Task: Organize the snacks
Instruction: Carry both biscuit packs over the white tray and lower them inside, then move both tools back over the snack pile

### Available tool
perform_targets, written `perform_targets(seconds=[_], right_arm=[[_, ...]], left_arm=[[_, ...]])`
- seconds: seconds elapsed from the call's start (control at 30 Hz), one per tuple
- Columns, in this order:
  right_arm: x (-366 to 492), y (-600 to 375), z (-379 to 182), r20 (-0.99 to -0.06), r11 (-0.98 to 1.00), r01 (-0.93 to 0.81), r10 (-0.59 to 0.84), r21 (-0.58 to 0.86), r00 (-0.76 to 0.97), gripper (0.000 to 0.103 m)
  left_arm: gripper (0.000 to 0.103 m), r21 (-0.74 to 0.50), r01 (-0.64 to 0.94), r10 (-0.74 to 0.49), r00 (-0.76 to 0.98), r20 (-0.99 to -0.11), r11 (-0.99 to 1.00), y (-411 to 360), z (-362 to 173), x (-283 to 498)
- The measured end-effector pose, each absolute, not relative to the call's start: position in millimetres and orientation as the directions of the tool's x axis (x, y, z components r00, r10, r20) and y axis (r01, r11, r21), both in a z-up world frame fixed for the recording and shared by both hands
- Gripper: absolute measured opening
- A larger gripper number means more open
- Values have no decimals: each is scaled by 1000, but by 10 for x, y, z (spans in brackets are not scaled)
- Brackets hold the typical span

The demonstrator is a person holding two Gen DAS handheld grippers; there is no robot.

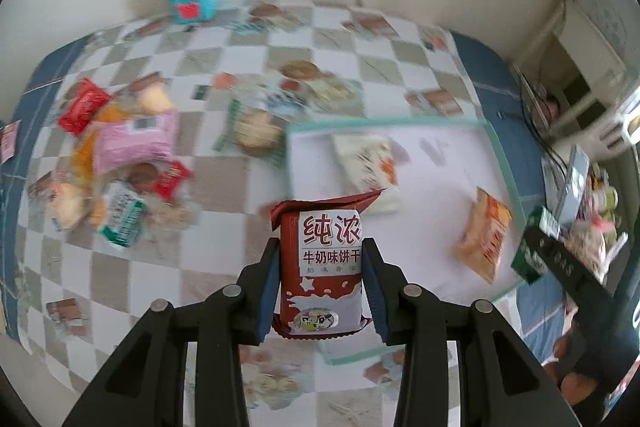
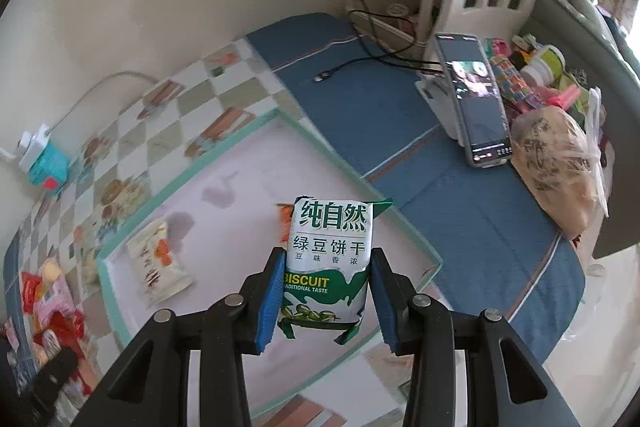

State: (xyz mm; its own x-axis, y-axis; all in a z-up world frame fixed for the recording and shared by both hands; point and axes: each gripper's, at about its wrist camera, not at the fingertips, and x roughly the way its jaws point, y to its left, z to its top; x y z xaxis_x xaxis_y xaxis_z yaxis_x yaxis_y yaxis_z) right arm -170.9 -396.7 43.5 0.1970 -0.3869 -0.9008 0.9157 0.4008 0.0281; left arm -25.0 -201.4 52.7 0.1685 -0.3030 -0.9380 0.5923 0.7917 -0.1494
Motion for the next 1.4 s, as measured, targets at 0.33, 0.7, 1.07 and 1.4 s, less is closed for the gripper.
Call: perform_targets(seconds=[0.33,0.7,1.07,1.4], right_arm=[[-1899,-4250,130,-920,334,942,-362,24,151,44],[-1841,-4271,-60,-938,343,939,-312,39,153,44],[-1771,-4238,8,-936,359,933,-322,14,138,61],[-1483,-3980,82,-931,445,895,-329,-7,156,89]], left_arm=[[41,-129,642,-264,118,-957,756,-2417,236,-451],[41,-141,630,-242,76,-967,764,-2482,48,-395],[72,-170,570,-263,84,-961,804,-2295,154,-162],[95,-113,362,-187,174,-967,925,-1644,127,382]])
